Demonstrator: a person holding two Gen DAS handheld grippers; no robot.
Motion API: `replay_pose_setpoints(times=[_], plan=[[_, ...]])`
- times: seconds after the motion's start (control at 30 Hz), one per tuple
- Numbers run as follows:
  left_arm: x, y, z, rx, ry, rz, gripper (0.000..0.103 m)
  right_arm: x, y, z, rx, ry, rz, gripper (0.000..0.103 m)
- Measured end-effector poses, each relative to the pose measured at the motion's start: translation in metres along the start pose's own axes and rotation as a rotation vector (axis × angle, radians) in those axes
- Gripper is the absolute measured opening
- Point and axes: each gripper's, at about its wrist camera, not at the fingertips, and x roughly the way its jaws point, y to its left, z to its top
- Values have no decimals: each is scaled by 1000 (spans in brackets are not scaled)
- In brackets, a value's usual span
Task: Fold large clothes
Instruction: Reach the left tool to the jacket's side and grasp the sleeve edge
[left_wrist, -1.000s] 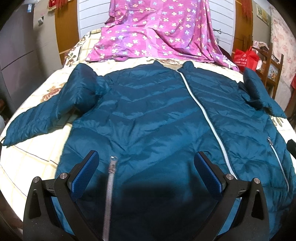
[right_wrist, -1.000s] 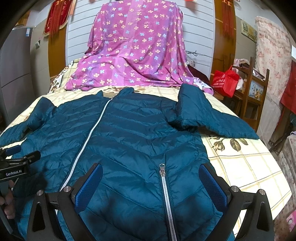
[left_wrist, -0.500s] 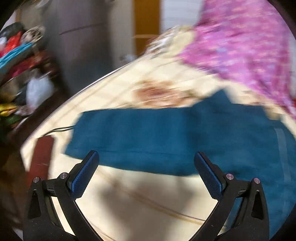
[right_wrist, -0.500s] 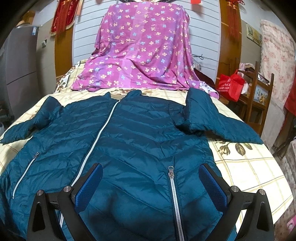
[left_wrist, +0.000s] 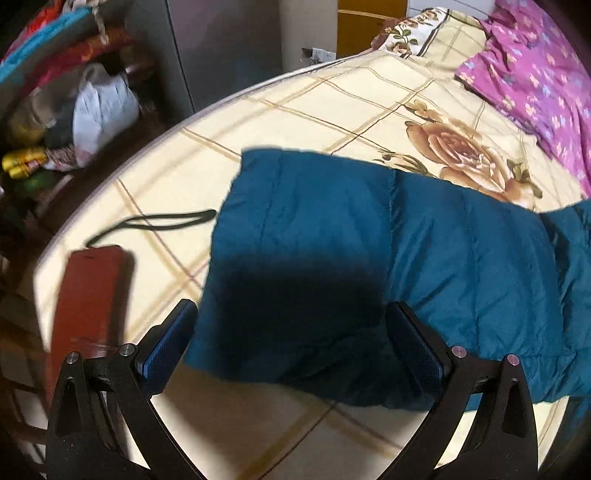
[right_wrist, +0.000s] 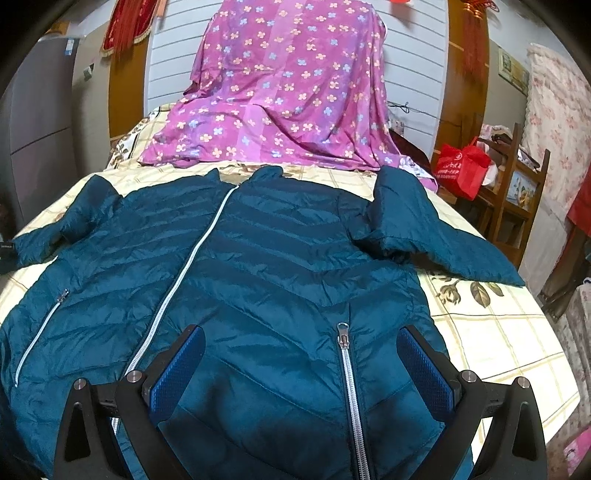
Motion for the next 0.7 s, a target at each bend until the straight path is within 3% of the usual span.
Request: replay_pose_setpoints(times=[0.17,0.23,0.3,0.4,0.47,0.57,0.7], plan=[[0,2,0,-26,-36,-58,100,3,-2,-1,2,12,-8,103],[-4,3,1,-19,-65,-69,71,5,-2,0,4,15,-8,103],[-10,0,1,-19,-64,-169,17,5,-1,0,3,15,-5,103],[-33,-19,0,63,-134,-170,12,7,2,0,-5,18,-3,103],[-53,-31,-1,85,-192,-221,12,6,2,0,-12,14,-4,103],[-93,-52,-1,86,-253,-400,12,2,-1,-1,0,5,-2,103],[-144,-93,-4,128,-296,-581,12,-2,-11,-1,40,-2,3,103]])
